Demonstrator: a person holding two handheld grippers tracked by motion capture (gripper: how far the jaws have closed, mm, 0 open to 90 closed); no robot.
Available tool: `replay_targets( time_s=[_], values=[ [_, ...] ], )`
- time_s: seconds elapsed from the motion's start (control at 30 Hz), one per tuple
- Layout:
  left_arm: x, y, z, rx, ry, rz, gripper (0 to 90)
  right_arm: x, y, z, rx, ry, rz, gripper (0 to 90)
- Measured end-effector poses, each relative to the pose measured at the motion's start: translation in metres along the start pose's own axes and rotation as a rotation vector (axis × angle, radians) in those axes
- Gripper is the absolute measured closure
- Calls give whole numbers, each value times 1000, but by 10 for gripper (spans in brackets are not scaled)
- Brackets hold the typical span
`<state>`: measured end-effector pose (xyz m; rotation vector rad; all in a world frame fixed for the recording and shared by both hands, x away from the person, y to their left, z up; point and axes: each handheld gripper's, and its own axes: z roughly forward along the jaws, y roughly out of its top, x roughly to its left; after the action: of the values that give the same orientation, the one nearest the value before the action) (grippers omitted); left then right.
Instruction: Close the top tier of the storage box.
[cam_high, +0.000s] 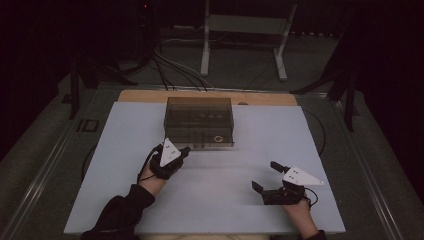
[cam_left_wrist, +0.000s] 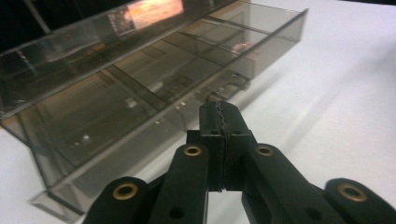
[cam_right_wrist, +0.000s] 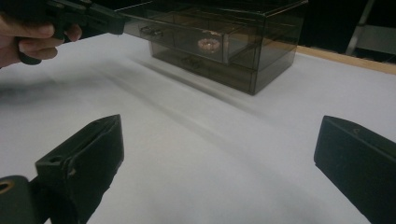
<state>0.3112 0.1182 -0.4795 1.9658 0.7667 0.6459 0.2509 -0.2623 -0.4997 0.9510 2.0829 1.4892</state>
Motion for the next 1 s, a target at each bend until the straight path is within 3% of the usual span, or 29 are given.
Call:
replay_targets(
  time_s=[1.0],
  values=[
    [4, 1, 23, 33, -1, 4, 898, 0, 0, 0, -3, 3, 2, 17]
  ],
)
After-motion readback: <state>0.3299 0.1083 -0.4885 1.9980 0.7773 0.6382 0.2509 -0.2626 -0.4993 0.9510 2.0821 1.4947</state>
